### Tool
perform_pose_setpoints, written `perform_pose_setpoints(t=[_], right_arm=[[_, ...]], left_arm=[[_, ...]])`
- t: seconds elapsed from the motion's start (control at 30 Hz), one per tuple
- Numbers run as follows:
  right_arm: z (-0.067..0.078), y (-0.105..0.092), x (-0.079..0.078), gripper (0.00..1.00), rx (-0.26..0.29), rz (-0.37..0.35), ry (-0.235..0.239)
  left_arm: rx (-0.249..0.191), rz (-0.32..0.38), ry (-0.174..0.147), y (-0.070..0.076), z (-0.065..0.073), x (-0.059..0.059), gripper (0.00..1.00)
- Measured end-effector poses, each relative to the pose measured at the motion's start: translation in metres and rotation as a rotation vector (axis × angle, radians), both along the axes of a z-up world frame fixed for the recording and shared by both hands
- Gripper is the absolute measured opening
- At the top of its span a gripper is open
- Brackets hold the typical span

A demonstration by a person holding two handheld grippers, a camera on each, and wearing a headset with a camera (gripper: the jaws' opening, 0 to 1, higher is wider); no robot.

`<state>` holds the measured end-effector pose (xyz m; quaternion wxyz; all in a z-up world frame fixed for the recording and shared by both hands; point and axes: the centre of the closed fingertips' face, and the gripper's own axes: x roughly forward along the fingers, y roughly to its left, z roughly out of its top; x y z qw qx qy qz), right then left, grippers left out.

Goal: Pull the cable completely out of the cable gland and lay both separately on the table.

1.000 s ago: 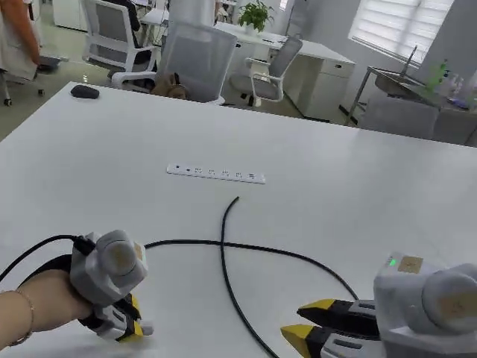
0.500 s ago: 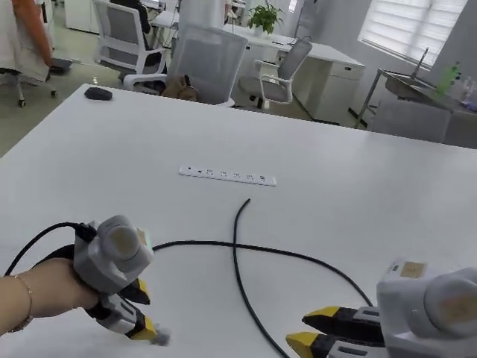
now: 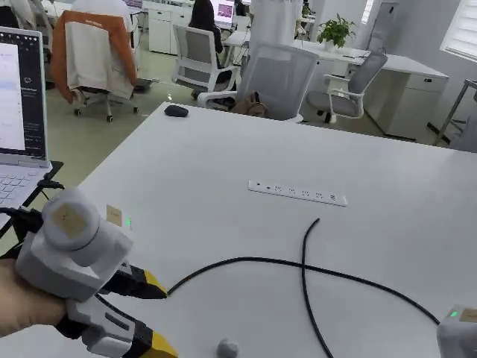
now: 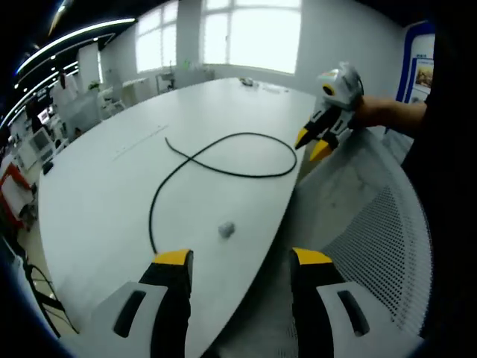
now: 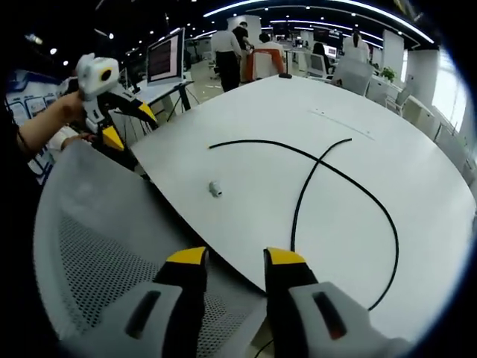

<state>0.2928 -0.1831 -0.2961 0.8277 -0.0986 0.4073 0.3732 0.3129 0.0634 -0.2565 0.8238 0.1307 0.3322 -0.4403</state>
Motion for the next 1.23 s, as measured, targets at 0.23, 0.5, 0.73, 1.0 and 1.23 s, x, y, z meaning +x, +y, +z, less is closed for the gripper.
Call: perform_pose_setpoints(t=[0.23,0.5,0.73,1.0,1.23], right_arm=[[-0.016,-0.006,-0.014,0.47,-0.030,-0.064,0.056],[-0.016,-0.013,-0.012,0.55,-0.006,-0.166,0.058],[-0.018,-0.007,-0.010,0.59,0.027,-0.191,0.041],[-0.019,-0.006,-0.013,0.57,0.018,-0.172,0.051],[-0.023,-0.004,-0.015,0.57,0.007,-0.149,0.064]], left_arm=[[-0.020,0.319,-0.086,0.054,-0.004,0.002,0.64],[-0.011,0.505,-0.078,0.068,-0.030,-0.003,0.86],[-0.060,0.542,-0.077,0.069,-0.025,-0.002,0.82],[-0.045,0.520,-0.060,0.060,-0.029,-0.007,0.79],[-0.016,0.496,-0.046,0.058,-0.034,-0.010,0.77]])
